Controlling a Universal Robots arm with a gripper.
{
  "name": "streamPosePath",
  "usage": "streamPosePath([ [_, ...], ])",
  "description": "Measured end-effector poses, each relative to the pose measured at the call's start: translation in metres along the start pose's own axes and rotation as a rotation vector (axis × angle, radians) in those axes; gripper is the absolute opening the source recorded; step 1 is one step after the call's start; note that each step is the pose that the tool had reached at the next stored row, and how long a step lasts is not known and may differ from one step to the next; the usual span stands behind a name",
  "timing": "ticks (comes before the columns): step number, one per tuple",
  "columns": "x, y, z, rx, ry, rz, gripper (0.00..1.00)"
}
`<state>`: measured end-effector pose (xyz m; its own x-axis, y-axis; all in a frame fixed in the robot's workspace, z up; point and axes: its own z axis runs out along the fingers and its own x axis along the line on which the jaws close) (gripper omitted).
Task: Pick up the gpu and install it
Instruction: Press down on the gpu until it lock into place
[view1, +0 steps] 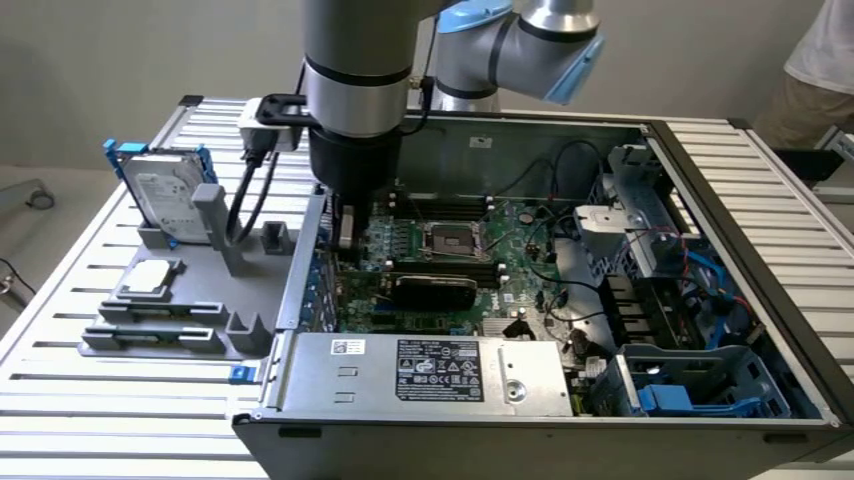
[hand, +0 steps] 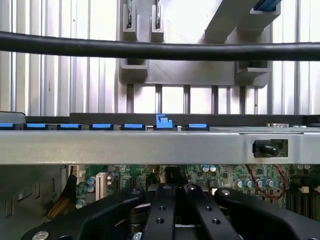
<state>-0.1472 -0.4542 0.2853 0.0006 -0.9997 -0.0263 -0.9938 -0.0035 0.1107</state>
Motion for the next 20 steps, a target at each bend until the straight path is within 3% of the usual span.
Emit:
streamPosePath([
  [8, 0.0, 0.0022, -0.0136, -0.0056, 0.0081, 0.001, 0.11],
  [10, 0.0, 0.0022, -0.0143, -0.0068, 0.0179, 0.002, 0.11],
  [14, 0.001, 0.0024, -0.0148, -0.0075, 0.0477, 0.005, 0.11],
  [16, 0.001, 0.0027, -0.0148, -0.0075, 0.0528, 0.005, 0.11],
  [20, 0.0, 0.0034, -0.0147, -0.0075, 0.0531, 0.005, 0.11],
])
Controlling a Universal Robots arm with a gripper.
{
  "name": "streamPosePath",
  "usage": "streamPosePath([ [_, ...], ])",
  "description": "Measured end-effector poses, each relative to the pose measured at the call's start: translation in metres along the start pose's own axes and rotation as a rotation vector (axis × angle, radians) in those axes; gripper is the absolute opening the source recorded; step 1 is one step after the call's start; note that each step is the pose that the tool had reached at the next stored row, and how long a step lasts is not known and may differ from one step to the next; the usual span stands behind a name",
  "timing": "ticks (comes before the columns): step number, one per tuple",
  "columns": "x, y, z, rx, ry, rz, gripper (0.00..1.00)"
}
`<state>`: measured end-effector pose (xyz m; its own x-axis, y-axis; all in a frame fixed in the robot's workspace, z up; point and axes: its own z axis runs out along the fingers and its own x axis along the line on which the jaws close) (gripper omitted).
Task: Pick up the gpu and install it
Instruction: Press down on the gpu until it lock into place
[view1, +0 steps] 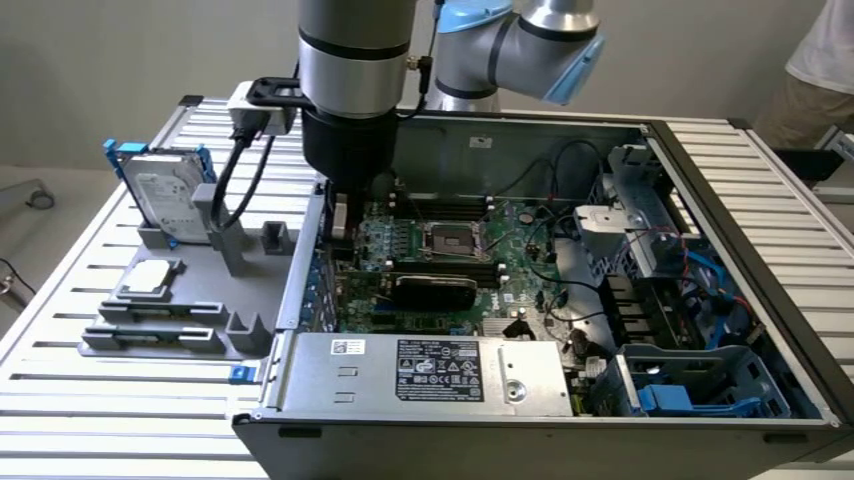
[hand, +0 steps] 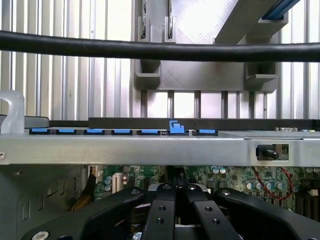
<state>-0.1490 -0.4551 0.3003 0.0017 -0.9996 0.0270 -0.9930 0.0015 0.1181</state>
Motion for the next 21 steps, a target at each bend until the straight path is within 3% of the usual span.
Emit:
streamPosePath([
  [15, -0.0037, 0.0044, 0.0004, -0.0007, 0.0008, 0.0, 0.11],
  [21, -0.0037, 0.0045, 0.0004, -0.0008, 0.0064, 0.001, 0.11],
])
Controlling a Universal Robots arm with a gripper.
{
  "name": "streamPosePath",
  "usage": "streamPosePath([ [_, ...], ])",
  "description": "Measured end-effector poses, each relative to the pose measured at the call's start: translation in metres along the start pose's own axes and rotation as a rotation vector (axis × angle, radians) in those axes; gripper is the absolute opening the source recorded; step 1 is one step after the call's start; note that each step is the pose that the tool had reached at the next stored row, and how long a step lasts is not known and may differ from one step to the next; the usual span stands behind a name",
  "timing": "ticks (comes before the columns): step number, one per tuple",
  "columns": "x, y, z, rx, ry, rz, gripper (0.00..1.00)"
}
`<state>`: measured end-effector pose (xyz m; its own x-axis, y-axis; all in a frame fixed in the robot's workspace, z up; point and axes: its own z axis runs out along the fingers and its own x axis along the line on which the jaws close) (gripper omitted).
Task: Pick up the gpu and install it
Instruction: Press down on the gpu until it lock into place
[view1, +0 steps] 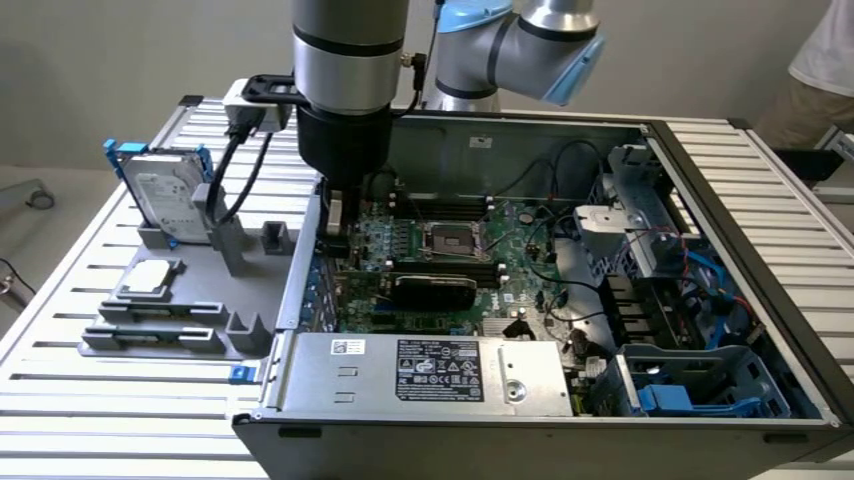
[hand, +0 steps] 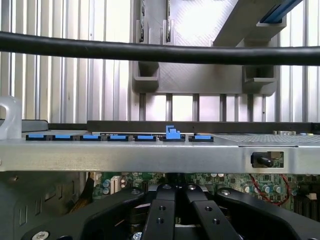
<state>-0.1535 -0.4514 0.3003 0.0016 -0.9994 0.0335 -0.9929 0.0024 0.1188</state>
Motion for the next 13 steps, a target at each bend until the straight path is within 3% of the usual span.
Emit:
streamPosePath([
  [4, 0.0, 0.0001, -0.0006, -0.0002, 0.0042, 0.001, 0.11],
  [13, -0.0004, 0.0007, -0.0057, 0.0004, 0.0047, 0.001, 0.11],
])
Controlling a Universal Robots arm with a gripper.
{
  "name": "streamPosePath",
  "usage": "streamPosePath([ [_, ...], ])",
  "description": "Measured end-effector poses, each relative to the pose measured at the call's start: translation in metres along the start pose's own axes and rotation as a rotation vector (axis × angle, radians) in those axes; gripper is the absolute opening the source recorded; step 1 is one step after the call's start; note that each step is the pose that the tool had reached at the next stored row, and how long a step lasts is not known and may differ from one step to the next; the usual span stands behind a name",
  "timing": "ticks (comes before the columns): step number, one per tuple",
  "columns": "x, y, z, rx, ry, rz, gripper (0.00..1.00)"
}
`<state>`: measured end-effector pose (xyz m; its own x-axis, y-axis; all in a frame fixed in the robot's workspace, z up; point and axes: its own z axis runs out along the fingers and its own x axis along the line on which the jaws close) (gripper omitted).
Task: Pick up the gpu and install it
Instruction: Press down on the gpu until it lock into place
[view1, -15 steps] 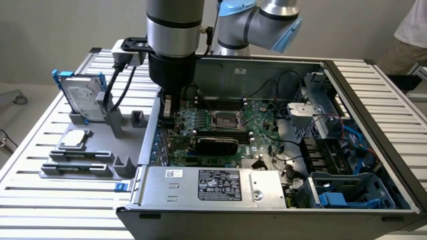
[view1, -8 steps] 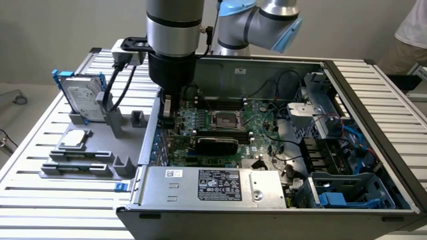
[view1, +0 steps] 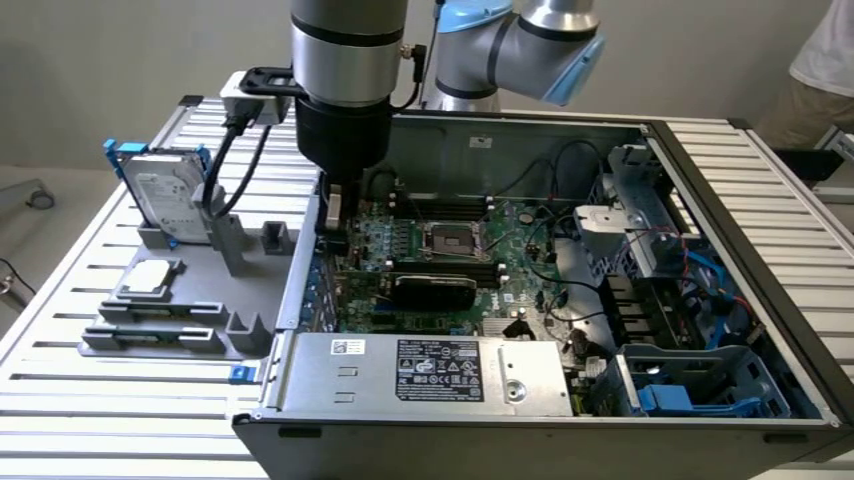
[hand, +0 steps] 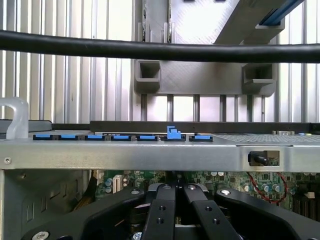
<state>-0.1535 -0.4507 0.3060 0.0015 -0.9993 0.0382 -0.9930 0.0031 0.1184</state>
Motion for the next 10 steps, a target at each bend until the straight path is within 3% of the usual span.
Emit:
streamPosePath([
  [10, -0.0046, 0.0005, 0.0063, 0.0021, 0.0022, 0.001, 0.11],
])
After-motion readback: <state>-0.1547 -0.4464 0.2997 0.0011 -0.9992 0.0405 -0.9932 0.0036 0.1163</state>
